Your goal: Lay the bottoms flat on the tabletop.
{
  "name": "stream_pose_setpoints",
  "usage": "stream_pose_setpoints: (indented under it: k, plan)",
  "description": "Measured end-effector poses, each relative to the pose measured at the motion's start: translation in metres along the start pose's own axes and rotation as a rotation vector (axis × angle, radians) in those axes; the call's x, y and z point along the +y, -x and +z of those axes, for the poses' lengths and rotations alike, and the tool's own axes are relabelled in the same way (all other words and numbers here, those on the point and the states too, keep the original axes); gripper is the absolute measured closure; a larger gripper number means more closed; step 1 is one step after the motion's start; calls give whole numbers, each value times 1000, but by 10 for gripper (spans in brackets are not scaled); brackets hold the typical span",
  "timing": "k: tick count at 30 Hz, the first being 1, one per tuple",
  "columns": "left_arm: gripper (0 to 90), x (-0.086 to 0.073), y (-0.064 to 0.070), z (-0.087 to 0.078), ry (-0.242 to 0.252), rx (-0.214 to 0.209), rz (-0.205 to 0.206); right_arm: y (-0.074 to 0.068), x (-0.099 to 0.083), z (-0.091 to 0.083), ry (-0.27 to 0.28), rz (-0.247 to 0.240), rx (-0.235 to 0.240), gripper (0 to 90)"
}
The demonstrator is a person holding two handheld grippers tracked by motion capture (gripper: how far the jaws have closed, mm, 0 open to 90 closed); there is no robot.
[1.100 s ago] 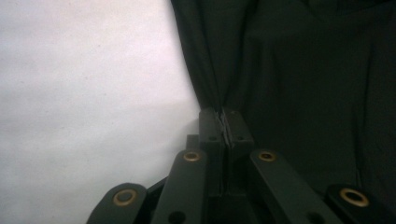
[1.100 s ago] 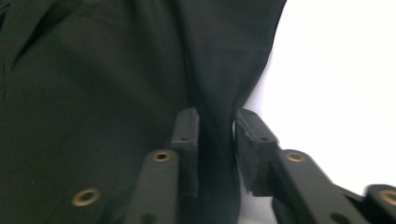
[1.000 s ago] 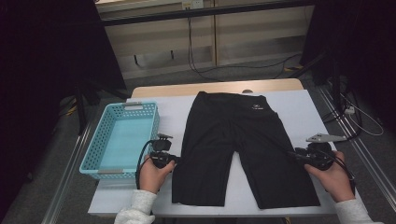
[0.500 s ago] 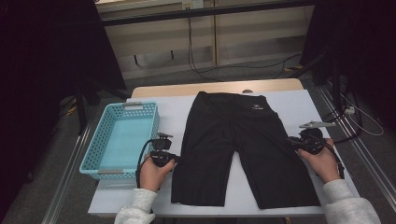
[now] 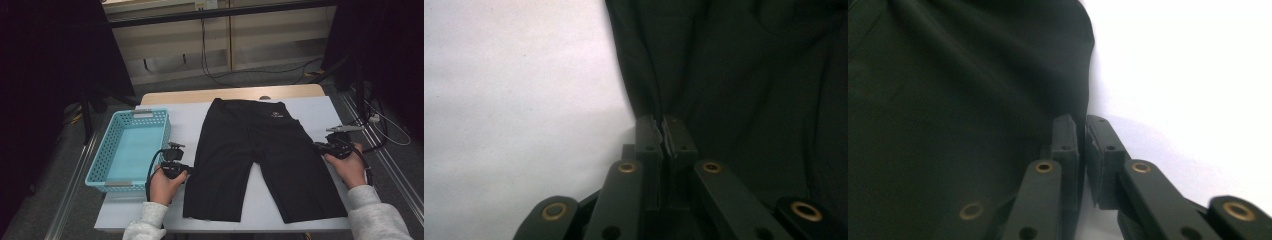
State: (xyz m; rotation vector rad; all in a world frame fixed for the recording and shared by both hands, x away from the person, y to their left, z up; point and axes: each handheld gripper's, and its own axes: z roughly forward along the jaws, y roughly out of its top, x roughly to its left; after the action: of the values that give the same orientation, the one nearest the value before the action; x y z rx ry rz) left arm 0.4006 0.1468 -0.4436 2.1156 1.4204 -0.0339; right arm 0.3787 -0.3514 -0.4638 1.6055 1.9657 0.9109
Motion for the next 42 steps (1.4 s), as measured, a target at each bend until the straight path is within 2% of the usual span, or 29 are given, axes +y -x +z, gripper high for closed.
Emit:
stream_pose_setpoints:
  k: [1,2,4,6,8,11,19,21,23,25,26,28,29,30,32,34,36,39,42]
  plan:
    - [879,0,0,0,-2,-4,0,-1,-1,-1,5,-3,-8,791]
    - [879,0,1,0,-3,-5,-4,-2,-1,-1,4,-5,-14,719]
    - [879,-1,1,0,1,0,3,-6,-3,-5,0,-19,-18,696]
    - [879,-1,1,-1,-2,2,0,-12,-4,-9,12,-49,-20,625]
    - [882,-1,1,-1,-7,3,8,-19,-6,-13,1,-86,-20,607]
    - [882,-1,3,0,-1,10,10,-25,-11,-18,15,-78,-5,579]
    - [876,0,4,-4,15,18,17,-48,-20,-32,38,-115,61,497]
    - [799,0,4,-5,30,19,8,-56,-22,-34,36,-123,90,473]
    - [754,0,5,-6,30,11,32,-64,-23,-35,34,-146,104,446]
    - [607,0,6,-6,48,35,55,-70,-23,-35,31,-156,115,416]
    - [543,1,7,-6,48,34,60,-73,-23,-35,37,-162,123,392]
    - [447,1,8,-6,67,41,70,-76,-22,-35,45,-163,132,370]
    - [423,1,8,-7,67,46,91,-77,-22,-34,48,-164,139,362]
    - [439,0,9,-6,62,49,103,-79,-22,-34,50,-168,140,354]
    - [370,0,10,-5,65,50,128,-81,-22,-33,49,-171,139,334]
    - [320,-1,11,-4,69,62,128,-83,-21,-32,55,-173,140,318]
    - [275,-1,11,-4,65,56,148,-85,-20,-32,63,-177,141,301]
    - [209,-2,12,-3,89,73,160,-86,-20,-30,61,-175,146,293]
    - [185,-2,11,-3,93,86,171,-85,-20,-29,61,-169,146,290]
